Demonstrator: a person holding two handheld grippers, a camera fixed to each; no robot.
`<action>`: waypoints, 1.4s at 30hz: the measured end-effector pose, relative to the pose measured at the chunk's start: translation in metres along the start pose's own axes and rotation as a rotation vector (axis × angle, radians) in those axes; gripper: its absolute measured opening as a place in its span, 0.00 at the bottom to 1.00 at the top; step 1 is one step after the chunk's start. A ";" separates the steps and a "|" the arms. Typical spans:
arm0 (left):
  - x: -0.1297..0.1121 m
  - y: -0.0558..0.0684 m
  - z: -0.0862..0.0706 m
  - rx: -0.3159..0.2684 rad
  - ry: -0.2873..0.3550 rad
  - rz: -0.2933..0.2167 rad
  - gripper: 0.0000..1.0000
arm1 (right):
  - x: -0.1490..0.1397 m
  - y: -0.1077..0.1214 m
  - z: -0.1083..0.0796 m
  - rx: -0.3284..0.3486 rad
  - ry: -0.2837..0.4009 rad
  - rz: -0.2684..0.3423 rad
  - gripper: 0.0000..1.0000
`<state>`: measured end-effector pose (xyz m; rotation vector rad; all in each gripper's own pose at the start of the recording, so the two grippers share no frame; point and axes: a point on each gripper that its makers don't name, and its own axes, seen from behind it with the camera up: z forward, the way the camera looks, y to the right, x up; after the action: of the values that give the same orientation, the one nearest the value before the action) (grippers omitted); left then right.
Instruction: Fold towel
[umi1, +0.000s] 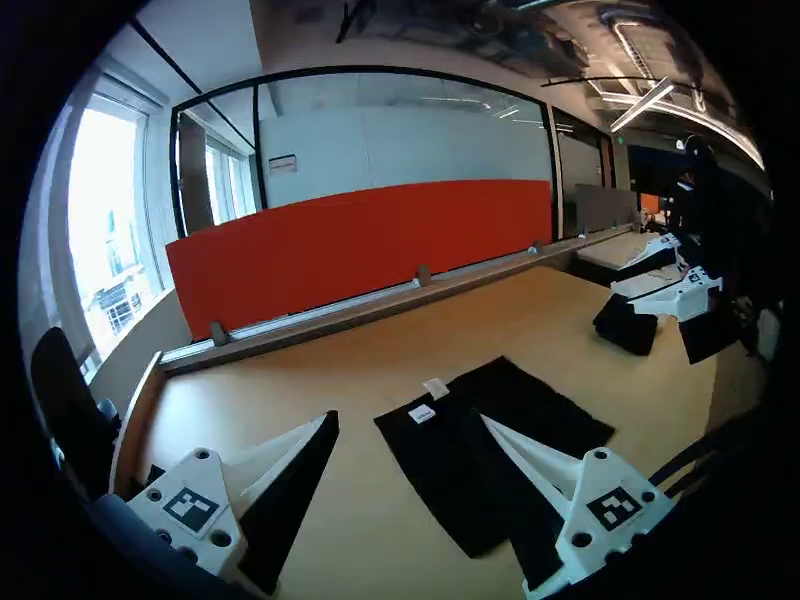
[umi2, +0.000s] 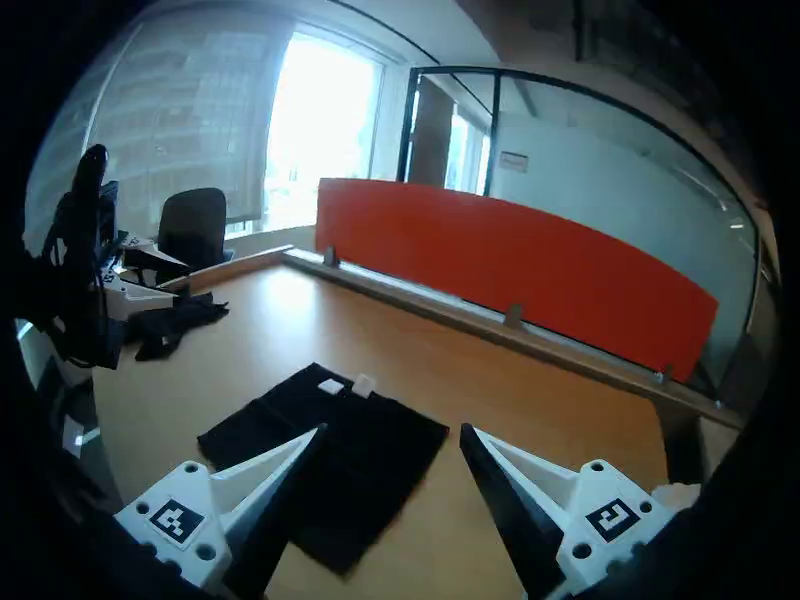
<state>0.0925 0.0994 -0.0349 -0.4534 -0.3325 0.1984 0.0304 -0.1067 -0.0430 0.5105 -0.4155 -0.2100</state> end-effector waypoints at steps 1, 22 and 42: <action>-0.005 0.002 0.001 -0.003 -0.008 0.002 0.94 | -0.004 -0.001 0.001 0.002 -0.005 -0.002 1.00; -0.108 0.040 0.027 -0.085 -0.191 0.033 0.94 | -0.097 -0.030 0.028 0.060 -0.148 -0.006 1.00; -0.165 0.060 0.037 -0.149 -0.319 0.044 0.94 | -0.168 -0.057 0.042 0.135 -0.285 -0.023 1.00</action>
<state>-0.0806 0.1245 -0.0754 -0.5778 -0.6529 0.2909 -0.1432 -0.1240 -0.0945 0.6205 -0.7055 -0.2795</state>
